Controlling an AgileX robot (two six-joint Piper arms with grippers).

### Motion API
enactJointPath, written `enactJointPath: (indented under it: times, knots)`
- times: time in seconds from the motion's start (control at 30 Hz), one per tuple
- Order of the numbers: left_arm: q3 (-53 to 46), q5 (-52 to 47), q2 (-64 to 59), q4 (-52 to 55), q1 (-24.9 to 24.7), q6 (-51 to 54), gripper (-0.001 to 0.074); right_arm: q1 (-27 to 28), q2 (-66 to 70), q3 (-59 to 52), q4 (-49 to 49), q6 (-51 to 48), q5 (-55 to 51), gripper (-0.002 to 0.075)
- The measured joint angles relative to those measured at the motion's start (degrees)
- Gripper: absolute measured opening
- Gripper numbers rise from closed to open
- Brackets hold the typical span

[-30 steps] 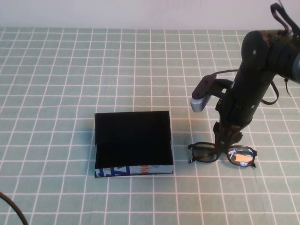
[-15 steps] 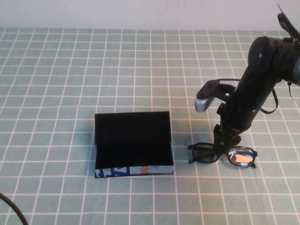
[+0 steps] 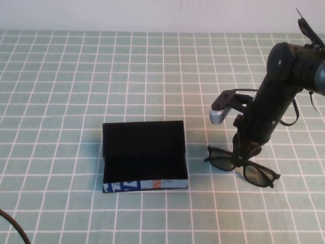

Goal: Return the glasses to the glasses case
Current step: Pick up the glasses from the table, then place the glasses in the glasses case

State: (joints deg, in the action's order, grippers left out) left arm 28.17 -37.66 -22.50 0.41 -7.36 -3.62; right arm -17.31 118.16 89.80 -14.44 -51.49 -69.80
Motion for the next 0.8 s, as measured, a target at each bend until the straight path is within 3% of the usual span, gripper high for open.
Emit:
enactJointPath:
  times: [0.43, 0.57, 0.8]
  knots:
    - [0.0, 0.0, 0.0, 0.0, 0.0, 0.81, 0.0, -0.57, -8.33, 5.68, 1.01, -0.23, 0.14, 0.0008]
    - [0.0, 0.1, 0.0, 0.19, -0.43, 0.95, 0.0, -4.84, -8.97, 9.76, 1.82, -0.23, -0.08, 0.0008]
    - [0.0, 0.23, 0.0, 1.32, -1.48, 0.99, 0.0, -17.27, -5.09, 17.49, 4.65, -0.23, -0.45, 0.0008]
